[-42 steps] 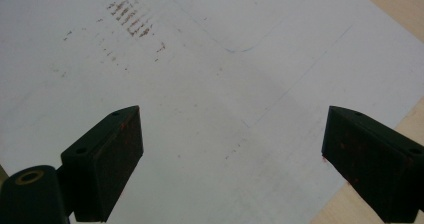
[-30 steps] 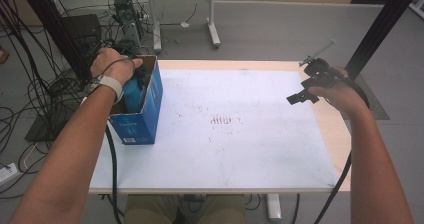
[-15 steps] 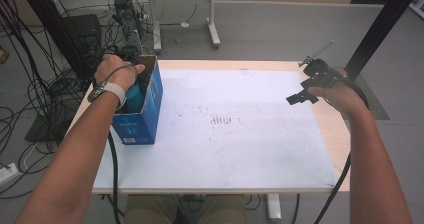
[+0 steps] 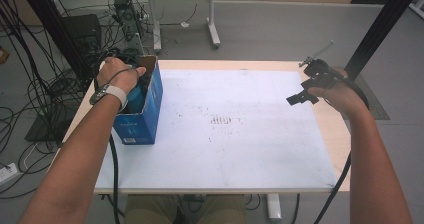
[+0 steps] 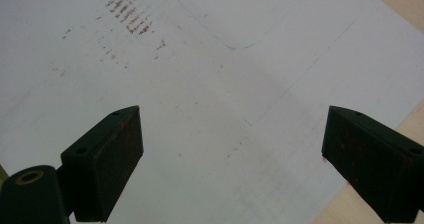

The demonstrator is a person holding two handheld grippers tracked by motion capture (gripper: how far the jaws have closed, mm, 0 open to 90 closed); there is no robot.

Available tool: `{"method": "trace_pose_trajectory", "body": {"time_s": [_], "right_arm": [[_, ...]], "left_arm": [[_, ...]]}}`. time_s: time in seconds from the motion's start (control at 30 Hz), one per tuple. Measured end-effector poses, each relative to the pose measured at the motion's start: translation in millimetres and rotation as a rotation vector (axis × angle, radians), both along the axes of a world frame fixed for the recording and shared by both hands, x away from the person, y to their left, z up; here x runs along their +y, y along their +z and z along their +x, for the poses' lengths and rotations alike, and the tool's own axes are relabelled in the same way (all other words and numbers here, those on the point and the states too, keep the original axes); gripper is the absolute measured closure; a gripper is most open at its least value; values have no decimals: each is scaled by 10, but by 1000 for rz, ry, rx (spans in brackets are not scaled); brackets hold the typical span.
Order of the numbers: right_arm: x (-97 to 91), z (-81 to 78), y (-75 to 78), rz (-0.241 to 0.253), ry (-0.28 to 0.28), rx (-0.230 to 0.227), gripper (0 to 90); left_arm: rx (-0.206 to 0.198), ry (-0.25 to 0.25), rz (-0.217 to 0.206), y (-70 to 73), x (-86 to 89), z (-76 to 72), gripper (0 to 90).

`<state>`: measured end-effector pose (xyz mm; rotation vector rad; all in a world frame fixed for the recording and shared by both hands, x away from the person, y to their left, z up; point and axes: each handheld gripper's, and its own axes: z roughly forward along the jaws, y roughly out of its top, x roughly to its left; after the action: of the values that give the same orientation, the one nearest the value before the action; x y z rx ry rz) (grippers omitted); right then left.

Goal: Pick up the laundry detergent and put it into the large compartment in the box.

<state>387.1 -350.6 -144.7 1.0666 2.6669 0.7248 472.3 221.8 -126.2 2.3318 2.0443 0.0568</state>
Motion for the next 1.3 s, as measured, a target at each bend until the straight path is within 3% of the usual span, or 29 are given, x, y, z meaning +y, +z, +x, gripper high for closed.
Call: {"method": "trace_pose_trajectory", "body": {"time_s": [0.63, 1.3], "right_arm": [[1, -5, 11, -1, -3, 1, 95], [14, 14, -5, -4, -1, 6, 95]], "left_arm": [[7, -2, -17, -10, 65, 9, 372], [14, -6, -3, -111, 45, 32, 372]]}}
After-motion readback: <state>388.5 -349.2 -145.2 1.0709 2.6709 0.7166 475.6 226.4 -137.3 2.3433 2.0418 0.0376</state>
